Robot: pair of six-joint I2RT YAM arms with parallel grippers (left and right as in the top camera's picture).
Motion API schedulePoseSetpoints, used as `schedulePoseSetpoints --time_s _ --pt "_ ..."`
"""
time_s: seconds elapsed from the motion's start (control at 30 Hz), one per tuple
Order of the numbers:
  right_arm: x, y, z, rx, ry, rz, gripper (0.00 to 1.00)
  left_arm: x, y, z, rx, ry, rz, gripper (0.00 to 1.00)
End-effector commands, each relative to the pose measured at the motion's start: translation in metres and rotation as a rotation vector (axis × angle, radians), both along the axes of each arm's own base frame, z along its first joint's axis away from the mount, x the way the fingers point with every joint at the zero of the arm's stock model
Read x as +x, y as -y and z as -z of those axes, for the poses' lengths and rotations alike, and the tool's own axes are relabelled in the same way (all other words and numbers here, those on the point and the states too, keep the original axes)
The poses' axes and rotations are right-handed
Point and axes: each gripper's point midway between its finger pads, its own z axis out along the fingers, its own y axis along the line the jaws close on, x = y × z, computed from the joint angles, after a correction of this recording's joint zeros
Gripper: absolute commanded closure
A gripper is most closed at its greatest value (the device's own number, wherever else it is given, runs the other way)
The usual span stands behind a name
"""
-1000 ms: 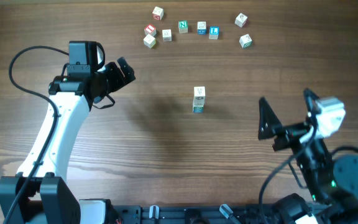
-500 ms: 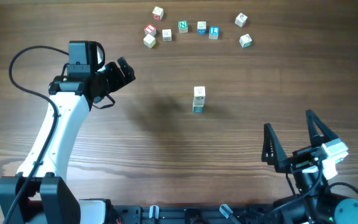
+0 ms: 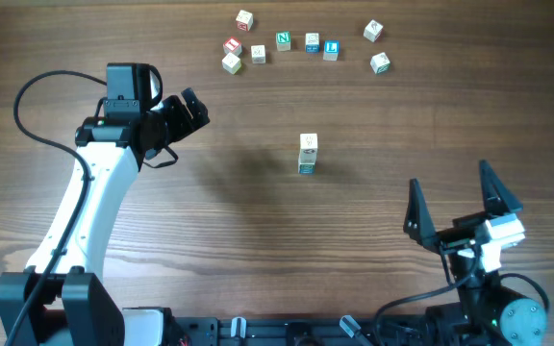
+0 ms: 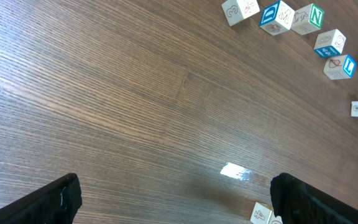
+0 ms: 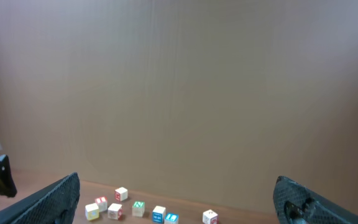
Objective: Form a tower
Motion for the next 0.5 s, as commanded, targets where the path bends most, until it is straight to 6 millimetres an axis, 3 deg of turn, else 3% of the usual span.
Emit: schedulePoseSetpoints --time_s 0.0,0.23,0.37,0.47 --pt "0.002 0.003 0.005 -0.016 0.025 0.016 0.0 0.0 -0.001 0.001 0.003 0.001 -0.001 0.0" --pt "0.012 0.021 0.022 -0.011 0.05 0.101 0.0 0.0 -0.001 0.001 0.003 0.001 -0.001 0.0" --pt "0.02 0.026 0.047 -0.007 0.022 0.126 0.0 0.0 -0.001 0.001 0.003 0.001 -0.001 0.0" --pt "0.02 0.027 0.048 -0.011 0.02 0.136 0.0 0.0 -0.001 0.001 0.003 0.001 -0.001 0.0"
